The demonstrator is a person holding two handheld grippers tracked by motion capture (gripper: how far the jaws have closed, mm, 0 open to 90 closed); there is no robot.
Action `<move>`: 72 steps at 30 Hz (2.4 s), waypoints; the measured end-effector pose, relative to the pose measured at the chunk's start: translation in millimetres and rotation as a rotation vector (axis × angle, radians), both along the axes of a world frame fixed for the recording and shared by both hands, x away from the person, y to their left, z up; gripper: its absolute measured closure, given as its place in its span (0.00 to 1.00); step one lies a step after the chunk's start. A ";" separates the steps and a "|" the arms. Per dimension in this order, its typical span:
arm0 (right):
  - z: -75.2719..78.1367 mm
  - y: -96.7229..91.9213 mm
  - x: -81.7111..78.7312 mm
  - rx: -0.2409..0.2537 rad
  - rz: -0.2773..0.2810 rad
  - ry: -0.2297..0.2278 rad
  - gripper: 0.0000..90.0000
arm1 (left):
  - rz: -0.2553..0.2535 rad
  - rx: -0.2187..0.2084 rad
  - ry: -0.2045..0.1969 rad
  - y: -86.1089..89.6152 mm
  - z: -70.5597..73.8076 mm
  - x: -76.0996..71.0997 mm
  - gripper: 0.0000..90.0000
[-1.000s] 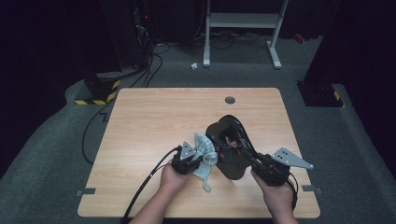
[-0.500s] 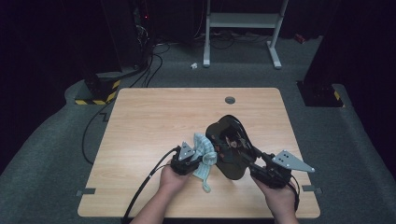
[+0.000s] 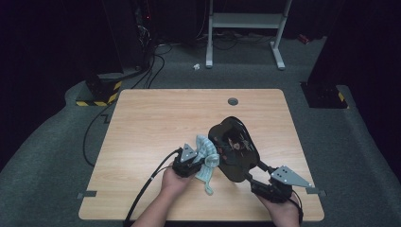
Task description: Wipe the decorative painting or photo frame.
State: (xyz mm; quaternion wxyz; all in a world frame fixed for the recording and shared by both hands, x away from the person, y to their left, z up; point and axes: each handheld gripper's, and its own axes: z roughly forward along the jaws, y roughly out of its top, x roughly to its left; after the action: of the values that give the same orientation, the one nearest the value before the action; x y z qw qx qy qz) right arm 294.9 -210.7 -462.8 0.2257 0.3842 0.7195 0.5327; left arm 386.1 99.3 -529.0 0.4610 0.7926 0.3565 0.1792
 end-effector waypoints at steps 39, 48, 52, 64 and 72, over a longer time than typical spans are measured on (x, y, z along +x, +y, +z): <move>-31.7 25.7 12.8 -0.004 0.030 0.045 0.86 | -0.007 -0.229 -0.177 23.7 90.0 -15.3 0.80; -17.7 24.2 13.8 0.033 0.025 -0.002 0.65 | 0.002 -0.211 -0.159 28.9 82.1 -17.8 0.80; -4.4 23.0 18.5 0.067 -0.001 -0.038 0.63 | 0.002 -0.198 -0.129 31.8 73.1 -18.4 0.80; 4.0 27.1 28.9 0.082 0.017 -0.010 0.89 | 0.003 -0.163 -0.081 45.0 45.0 -30.3 0.80; 22.4 53.1 31.1 0.043 0.044 -0.040 0.89 | 0.078 -0.158 -0.109 78.0 49.8 -33.4 0.80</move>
State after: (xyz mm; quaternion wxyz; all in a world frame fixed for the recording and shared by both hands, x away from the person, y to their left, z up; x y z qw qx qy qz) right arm 326.0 -157.6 -440.4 0.2200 0.3624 0.7113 0.5606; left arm 352.7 177.3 -479.1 0.5336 0.7282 0.3746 0.2112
